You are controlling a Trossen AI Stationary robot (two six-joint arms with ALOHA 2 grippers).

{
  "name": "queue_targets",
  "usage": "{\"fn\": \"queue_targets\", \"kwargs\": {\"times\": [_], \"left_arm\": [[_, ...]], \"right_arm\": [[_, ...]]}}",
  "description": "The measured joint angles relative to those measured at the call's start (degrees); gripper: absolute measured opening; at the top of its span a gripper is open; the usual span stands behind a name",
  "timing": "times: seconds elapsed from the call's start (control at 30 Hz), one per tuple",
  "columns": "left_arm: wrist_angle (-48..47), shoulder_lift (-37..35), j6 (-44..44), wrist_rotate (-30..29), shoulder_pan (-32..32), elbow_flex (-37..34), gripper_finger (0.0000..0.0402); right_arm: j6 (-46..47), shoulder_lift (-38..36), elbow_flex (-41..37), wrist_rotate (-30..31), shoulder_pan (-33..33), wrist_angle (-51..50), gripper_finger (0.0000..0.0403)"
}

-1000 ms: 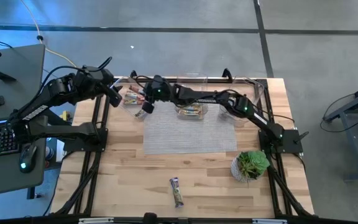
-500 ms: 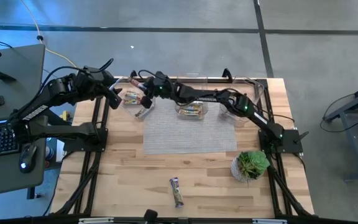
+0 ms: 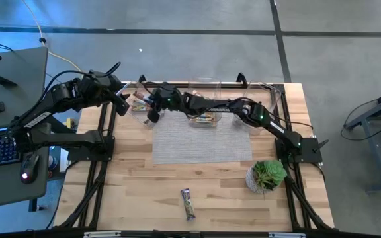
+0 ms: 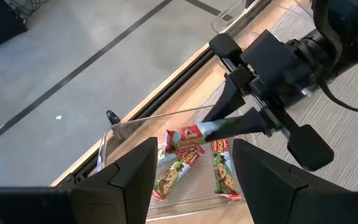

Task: Pick and place Granola Bars by type
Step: Put the red granola bar into the left transparent bin, then put the blue granola bar into the right transparent bin

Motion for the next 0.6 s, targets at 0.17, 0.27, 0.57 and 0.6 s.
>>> {"fn": "queue_targets", "kwargs": {"times": [0.17, 0.27, 0.57, 0.6], "left_arm": [[0.0, 0.0, 0.0, 0.0, 0.02, 0.0, 0.0205], [0.0, 0.0, 0.0, 0.0, 0.02, 0.0, 0.0205], [0.0, 0.0, 0.0, 0.02, 0.0, 0.0, 0.0205], [0.02, 0.0, 0.0, 0.02, 0.01, 0.0, 0.0205]], "right_arm": [[3.6, 0.0, 0.0, 1.4, -0.4, -0.4, 0.006], [3.65, -0.1, -1.07, -0.19, -0.55, 0.42, 0.0065], [3.57, -0.11, -6.92, -3.15, -0.46, 7.49, 0.0118], [3.51, -0.11, -7.52, -3.21, -0.46, 8.81, 0.0121]]}}
